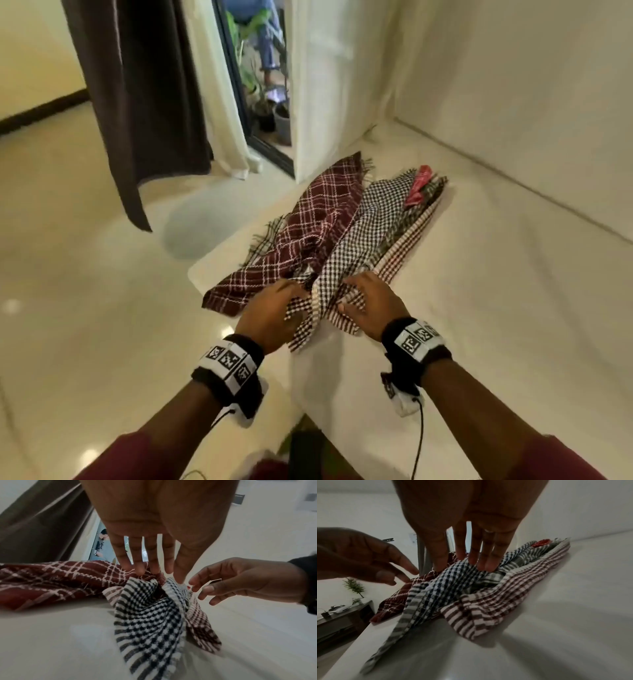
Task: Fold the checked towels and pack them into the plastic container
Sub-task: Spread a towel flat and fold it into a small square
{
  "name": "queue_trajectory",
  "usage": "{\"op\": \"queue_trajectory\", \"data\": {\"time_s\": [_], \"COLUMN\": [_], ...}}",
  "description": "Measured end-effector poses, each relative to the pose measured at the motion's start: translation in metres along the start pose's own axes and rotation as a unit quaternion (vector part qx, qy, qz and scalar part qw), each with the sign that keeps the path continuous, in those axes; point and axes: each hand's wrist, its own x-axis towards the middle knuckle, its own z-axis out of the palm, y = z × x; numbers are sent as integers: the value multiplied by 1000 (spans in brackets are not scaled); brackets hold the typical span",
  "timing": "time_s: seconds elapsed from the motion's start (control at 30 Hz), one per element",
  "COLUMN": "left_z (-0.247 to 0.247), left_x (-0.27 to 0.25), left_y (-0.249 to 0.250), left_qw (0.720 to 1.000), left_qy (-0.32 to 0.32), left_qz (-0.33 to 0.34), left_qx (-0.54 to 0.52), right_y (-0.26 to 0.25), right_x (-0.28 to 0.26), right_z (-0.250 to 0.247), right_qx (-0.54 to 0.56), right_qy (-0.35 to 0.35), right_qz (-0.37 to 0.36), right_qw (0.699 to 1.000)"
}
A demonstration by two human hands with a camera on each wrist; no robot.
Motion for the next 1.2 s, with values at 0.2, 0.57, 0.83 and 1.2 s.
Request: {"op": "queue_trajectory", "data": {"time_s": [0.2, 0.57, 0.83, 1.2], "left_z": [-7, -42, -124, -179], "left_x": [29, 76, 106, 159], "left_y": [-22, -36, 63, 230], "left_qw": [979, 975, 921, 961], "left_qy": [150, 147, 160, 136], "left_qz": [-134, -159, 37, 231], "left_qx": [-20, -46, -354, 61], "right_y": [-22, -24, -84, -41], "right_x": [35, 57, 73, -22], "right_z": [19, 17, -50, -287], "right_qx": [-23, -5, 170, 228], "right_qy": [-11, -43, 195, 511], "right_qz": [-18, 15, -79, -93], "right_qw": [1000, 999, 963, 824]}}
